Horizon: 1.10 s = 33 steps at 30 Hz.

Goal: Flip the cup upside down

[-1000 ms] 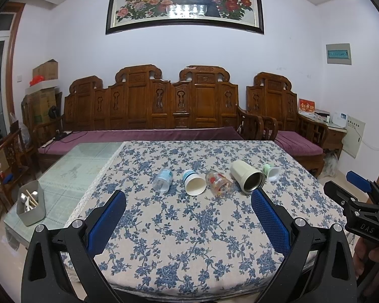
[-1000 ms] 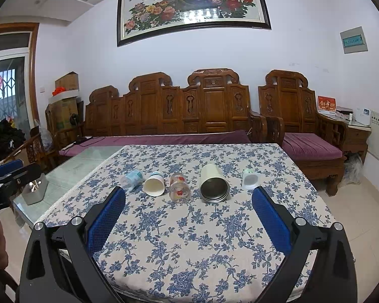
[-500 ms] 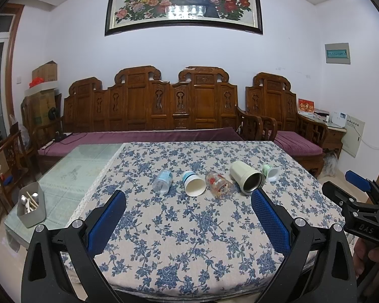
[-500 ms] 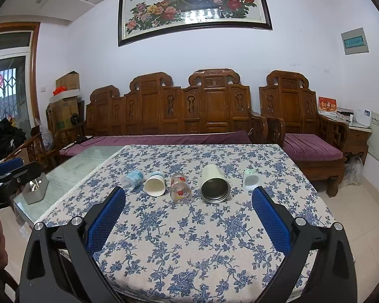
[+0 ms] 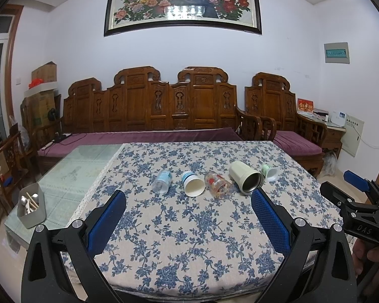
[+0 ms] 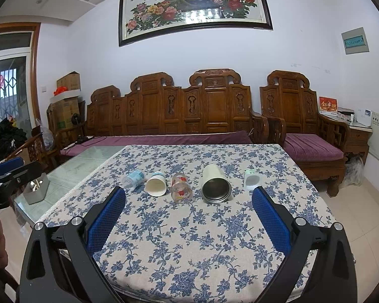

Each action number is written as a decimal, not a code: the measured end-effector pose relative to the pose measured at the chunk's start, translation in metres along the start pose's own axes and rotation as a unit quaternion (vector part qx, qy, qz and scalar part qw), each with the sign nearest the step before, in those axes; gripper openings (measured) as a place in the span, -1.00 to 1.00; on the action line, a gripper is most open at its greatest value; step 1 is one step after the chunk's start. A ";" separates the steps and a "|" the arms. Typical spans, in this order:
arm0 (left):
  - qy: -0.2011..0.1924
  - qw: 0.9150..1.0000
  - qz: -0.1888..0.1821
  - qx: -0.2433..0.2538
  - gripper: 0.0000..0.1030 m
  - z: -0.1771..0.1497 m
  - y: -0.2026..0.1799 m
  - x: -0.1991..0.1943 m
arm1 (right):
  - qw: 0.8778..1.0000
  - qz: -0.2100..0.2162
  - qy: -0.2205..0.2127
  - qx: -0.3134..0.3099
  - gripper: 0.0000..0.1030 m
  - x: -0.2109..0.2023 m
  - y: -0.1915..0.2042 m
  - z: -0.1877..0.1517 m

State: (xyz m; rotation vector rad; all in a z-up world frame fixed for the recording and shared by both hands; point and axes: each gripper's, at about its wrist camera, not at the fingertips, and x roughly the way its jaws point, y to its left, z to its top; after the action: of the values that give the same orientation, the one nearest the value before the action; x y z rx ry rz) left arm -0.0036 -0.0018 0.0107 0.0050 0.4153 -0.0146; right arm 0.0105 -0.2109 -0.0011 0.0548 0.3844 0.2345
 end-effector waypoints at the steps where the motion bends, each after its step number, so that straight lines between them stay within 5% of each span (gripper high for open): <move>1: 0.000 1.000 0.000 0.000 0.85 0.000 0.000 0.000 | 1.000 0.000 0.000 0.000 0.96 0.000 0.000 0.000; 18: 0.012 1.000 -0.005 0.000 0.85 -0.005 -0.002 0.004 | 1.000 0.004 0.006 0.002 0.96 0.002 0.007 -0.003; 33: 0.140 0.990 -0.026 0.019 0.85 -0.030 -0.002 0.091 | 0.998 -0.006 0.056 0.010 0.96 0.068 -0.030 -0.009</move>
State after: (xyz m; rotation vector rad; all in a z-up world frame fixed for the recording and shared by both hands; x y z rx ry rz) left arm 0.0676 -0.0052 -0.0531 0.0342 0.6969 -0.0740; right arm 0.0746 -0.2241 -0.0374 0.0588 0.4987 0.2219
